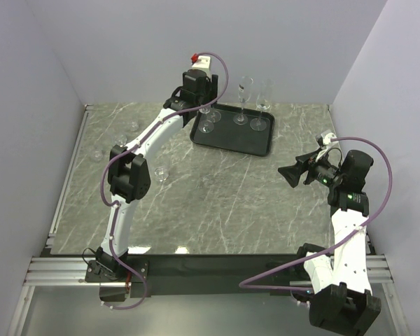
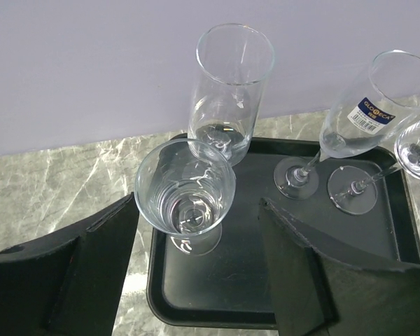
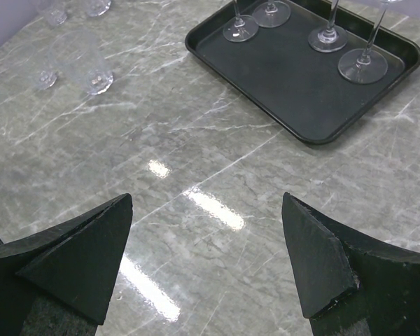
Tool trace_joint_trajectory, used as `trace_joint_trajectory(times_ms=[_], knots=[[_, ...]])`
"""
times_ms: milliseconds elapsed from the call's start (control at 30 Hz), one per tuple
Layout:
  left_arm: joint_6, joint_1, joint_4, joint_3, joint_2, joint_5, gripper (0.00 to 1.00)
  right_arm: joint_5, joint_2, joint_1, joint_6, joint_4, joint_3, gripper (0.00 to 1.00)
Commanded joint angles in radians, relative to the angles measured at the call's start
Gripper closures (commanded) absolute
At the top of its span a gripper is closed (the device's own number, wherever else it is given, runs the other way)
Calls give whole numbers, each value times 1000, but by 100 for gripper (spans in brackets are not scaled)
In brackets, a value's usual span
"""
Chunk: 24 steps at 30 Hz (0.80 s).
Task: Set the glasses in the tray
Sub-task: Place the glass into the tray
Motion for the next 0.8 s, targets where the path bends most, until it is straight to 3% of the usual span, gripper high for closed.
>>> trace_joint_trajectory(times_ms=[0, 300, 767], knots=[[-21, 10, 46, 7, -57, 24, 25, -23, -2, -8, 2, 29, -3, 7], [-60, 23, 43, 34, -25, 67, 26, -26, -4, -11, 2, 31, -2, 7], [-38, 24, 63, 32, -11, 50, 46, -26, -2, -16, 2, 28, -2, 7]])
